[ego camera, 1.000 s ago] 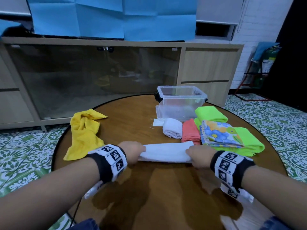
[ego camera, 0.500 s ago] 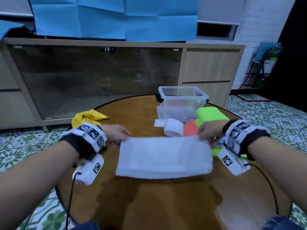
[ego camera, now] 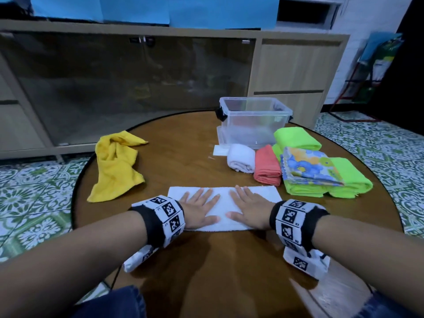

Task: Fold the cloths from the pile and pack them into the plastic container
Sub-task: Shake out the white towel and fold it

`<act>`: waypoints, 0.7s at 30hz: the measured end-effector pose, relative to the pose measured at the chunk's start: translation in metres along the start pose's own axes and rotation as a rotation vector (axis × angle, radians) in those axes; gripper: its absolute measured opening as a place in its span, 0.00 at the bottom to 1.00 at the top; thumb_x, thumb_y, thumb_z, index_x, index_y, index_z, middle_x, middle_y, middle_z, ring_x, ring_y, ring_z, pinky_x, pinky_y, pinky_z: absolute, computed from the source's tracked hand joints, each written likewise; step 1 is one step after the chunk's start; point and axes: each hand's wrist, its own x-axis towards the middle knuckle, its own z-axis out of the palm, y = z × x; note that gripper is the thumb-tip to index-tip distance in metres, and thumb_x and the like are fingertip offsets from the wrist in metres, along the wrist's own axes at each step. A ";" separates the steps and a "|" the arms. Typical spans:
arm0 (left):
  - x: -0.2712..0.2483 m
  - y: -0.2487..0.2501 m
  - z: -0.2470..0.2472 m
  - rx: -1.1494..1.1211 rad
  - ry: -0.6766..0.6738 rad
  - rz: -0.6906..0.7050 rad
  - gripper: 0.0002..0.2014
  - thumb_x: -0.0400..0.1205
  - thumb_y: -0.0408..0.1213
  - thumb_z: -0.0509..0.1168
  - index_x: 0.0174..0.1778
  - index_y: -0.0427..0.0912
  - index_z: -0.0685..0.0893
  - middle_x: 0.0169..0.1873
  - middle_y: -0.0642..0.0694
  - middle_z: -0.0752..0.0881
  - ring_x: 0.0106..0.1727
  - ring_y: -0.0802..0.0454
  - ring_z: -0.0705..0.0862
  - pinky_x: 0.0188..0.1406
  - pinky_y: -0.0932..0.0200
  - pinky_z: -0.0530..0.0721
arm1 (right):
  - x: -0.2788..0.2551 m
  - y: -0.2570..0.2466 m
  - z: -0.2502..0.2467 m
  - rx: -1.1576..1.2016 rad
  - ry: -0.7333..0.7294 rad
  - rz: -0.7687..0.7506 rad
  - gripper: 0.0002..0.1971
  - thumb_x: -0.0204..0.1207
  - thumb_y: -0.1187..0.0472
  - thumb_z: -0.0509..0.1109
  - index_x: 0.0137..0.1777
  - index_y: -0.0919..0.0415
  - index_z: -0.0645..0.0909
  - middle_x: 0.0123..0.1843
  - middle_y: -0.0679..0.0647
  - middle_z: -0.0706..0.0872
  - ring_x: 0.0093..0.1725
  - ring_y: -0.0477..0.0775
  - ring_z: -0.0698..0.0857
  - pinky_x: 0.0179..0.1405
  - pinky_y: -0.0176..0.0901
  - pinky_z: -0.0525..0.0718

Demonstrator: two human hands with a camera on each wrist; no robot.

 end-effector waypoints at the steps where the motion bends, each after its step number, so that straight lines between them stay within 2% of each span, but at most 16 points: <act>1: -0.001 -0.004 0.002 -0.007 0.001 -0.007 0.34 0.85 0.60 0.39 0.81 0.52 0.31 0.81 0.49 0.30 0.82 0.49 0.32 0.81 0.43 0.37 | -0.001 0.004 0.002 0.000 0.007 0.003 0.36 0.83 0.39 0.42 0.83 0.57 0.33 0.83 0.56 0.32 0.83 0.57 0.35 0.82 0.52 0.41; 5: -0.008 -0.020 0.007 -0.071 0.026 -0.083 0.34 0.85 0.60 0.39 0.82 0.51 0.32 0.81 0.48 0.31 0.83 0.49 0.34 0.81 0.46 0.38 | -0.008 0.026 0.003 0.011 0.003 0.050 0.40 0.78 0.32 0.38 0.83 0.55 0.32 0.83 0.56 0.31 0.83 0.57 0.34 0.82 0.53 0.40; 7: -0.014 -0.029 0.007 -0.101 0.021 -0.150 0.34 0.85 0.60 0.39 0.82 0.49 0.33 0.81 0.47 0.32 0.83 0.48 0.35 0.81 0.46 0.39 | -0.015 0.036 0.003 0.007 0.001 0.071 0.50 0.64 0.25 0.31 0.82 0.55 0.31 0.83 0.55 0.31 0.83 0.56 0.34 0.82 0.53 0.39; 10: -0.022 -0.043 0.004 -0.094 -0.006 -0.299 0.36 0.85 0.61 0.39 0.83 0.44 0.37 0.82 0.45 0.36 0.83 0.47 0.38 0.81 0.47 0.41 | -0.024 0.042 0.002 0.012 0.006 0.081 0.59 0.51 0.22 0.25 0.82 0.55 0.30 0.83 0.55 0.30 0.83 0.55 0.34 0.81 0.52 0.39; 12: -0.023 -0.045 -0.004 -0.065 0.069 -0.402 0.37 0.85 0.61 0.41 0.83 0.39 0.41 0.83 0.42 0.40 0.84 0.46 0.40 0.81 0.48 0.41 | -0.024 0.044 0.003 0.003 -0.005 0.084 0.68 0.39 0.19 0.20 0.82 0.56 0.30 0.83 0.56 0.30 0.83 0.56 0.34 0.81 0.52 0.39; 13: -0.021 -0.041 -0.009 -0.050 0.136 -0.410 0.37 0.85 0.60 0.42 0.83 0.39 0.43 0.83 0.41 0.41 0.84 0.45 0.40 0.82 0.47 0.40 | -0.023 0.044 0.002 -0.001 -0.014 0.092 0.67 0.41 0.18 0.20 0.82 0.57 0.30 0.83 0.56 0.30 0.83 0.57 0.34 0.81 0.53 0.39; 15: -0.014 -0.020 -0.023 -0.040 0.208 -0.310 0.34 0.87 0.57 0.42 0.83 0.41 0.41 0.83 0.42 0.39 0.84 0.45 0.40 0.81 0.47 0.41 | -0.022 0.042 0.002 0.008 -0.021 0.122 0.56 0.59 0.22 0.27 0.82 0.58 0.31 0.83 0.57 0.30 0.83 0.57 0.34 0.81 0.53 0.39; 18: 0.002 0.036 -0.037 -0.147 0.160 -0.061 0.31 0.88 0.52 0.41 0.83 0.43 0.37 0.82 0.43 0.37 0.83 0.44 0.39 0.81 0.47 0.44 | -0.020 0.043 0.002 0.000 -0.025 0.148 0.42 0.79 0.32 0.39 0.83 0.58 0.32 0.83 0.56 0.31 0.83 0.56 0.35 0.82 0.54 0.41; 21: 0.019 0.072 -0.028 -0.196 0.122 0.006 0.31 0.89 0.50 0.42 0.83 0.41 0.36 0.82 0.41 0.37 0.83 0.43 0.39 0.81 0.46 0.44 | -0.018 0.047 0.005 -0.002 -0.008 0.154 0.39 0.82 0.35 0.42 0.83 0.58 0.33 0.84 0.56 0.33 0.83 0.56 0.36 0.82 0.54 0.42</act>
